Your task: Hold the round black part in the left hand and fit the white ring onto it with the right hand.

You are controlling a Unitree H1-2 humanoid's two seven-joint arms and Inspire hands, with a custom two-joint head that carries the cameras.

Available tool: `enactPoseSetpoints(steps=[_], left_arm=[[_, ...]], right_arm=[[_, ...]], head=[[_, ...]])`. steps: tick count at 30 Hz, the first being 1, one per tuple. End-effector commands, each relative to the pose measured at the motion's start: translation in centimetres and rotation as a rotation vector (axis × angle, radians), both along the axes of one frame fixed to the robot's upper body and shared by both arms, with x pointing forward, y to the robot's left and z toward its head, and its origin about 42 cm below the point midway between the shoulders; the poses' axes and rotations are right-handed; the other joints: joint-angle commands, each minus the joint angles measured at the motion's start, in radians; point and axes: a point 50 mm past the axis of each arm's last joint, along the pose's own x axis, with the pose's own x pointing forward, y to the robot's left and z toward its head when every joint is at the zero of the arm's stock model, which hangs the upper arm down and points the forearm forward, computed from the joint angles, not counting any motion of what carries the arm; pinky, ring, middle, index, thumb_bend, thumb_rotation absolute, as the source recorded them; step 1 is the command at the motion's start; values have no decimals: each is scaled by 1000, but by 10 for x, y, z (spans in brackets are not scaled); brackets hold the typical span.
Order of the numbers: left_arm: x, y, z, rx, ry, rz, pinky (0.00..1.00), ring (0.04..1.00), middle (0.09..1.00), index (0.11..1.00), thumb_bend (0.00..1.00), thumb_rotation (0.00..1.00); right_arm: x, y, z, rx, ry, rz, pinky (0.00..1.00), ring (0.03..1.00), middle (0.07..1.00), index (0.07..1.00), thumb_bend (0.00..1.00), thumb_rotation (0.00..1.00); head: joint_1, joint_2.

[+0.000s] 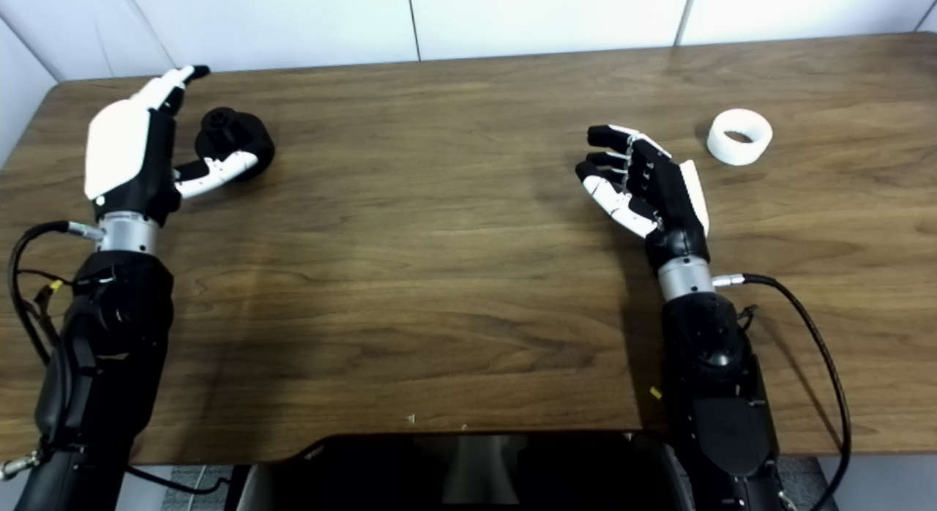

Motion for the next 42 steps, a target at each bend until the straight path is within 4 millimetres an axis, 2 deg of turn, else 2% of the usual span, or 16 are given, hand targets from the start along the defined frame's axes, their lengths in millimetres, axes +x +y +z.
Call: enactPoseSetpoints(steps=[1, 9, 17, 32, 42], left_arm=[[10, 12, 25, 53, -91, 36, 924, 946, 924, 878, 854, 551], [18, 24, 26, 97, -34, 82, 994, 999, 986, 933, 898, 603], [29, 35, 21, 118, 62, 99, 1000, 1000, 1000, 961, 997, 678], [51, 46, 0, 120, 179, 92, 1000, 1000, 1000, 973, 1000, 712], [55, 45, -2, 111, 190, 74, 999, 1000, 1000, 979, 1000, 726]], right_arm=[[10, 3, 20, 22, -87, 20, 648, 723, 761, 712, 543, 306], [11, 2, 20, 1, -92, 19, 639, 713, 759, 709, 528, 303], [11, -1, 20, -2, -88, 20, 652, 715, 754, 707, 537, 316], [11, -1, 23, -11, -90, 23, 664, 715, 752, 710, 537, 312], [11, -2, 24, -21, -92, 22, 651, 712, 750, 711, 536, 322]], head=[[1, 1], [2, 0], [-2, 3], [-12, 6], [-15, 5]])
